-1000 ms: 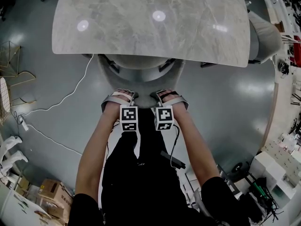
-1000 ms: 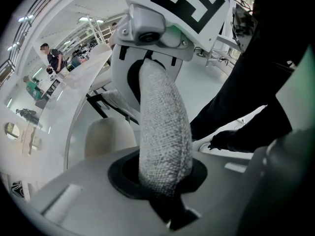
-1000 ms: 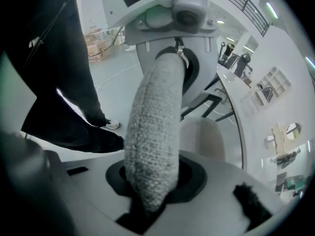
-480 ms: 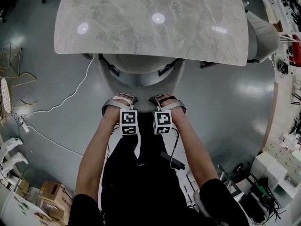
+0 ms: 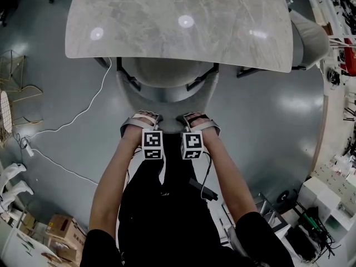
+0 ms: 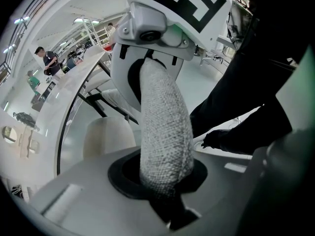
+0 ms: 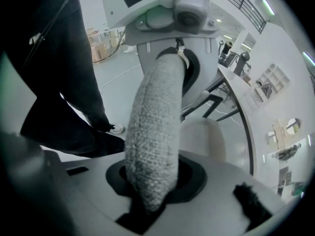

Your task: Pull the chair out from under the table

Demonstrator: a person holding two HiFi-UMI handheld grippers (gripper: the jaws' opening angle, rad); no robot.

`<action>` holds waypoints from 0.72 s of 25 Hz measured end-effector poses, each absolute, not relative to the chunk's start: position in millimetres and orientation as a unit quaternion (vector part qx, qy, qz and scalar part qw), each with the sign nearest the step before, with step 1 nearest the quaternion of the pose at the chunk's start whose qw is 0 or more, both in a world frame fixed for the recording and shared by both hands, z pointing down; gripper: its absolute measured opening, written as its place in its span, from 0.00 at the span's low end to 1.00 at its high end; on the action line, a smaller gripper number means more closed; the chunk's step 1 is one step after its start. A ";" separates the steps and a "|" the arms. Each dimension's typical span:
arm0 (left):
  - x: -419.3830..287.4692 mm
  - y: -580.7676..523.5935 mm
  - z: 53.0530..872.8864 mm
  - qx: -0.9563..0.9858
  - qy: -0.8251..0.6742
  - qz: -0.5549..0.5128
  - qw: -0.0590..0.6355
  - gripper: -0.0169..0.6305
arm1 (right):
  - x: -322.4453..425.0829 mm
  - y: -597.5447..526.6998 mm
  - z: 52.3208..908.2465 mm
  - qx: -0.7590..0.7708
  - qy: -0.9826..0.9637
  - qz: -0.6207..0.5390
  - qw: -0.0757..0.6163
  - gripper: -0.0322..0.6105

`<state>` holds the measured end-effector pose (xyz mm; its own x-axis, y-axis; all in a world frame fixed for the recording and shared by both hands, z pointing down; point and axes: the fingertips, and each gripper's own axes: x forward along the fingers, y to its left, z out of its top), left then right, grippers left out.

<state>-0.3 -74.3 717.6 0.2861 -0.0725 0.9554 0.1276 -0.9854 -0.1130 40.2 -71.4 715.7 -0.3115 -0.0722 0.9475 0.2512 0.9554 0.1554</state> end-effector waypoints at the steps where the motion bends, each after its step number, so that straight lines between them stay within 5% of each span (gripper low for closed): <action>1: 0.6 -71.4 717.4 -0.797 -0.018 -0.597 0.084 0.14 | 40.6 -69.0 715.3 -0.055 -0.799 -0.139 0.583 0.19; 18: -13.0 -25.7 724.1 -0.795 -0.048 -0.596 0.098 0.14 | 26.9 -20.2 720.5 -0.028 -0.800 -0.114 0.588 0.19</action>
<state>-13.0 -25.7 724.1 0.2841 -0.0405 0.9580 0.1943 -0.9759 -0.0989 26.9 -20.2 720.5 -0.3069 -0.0893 0.9475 0.1797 0.9722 0.1499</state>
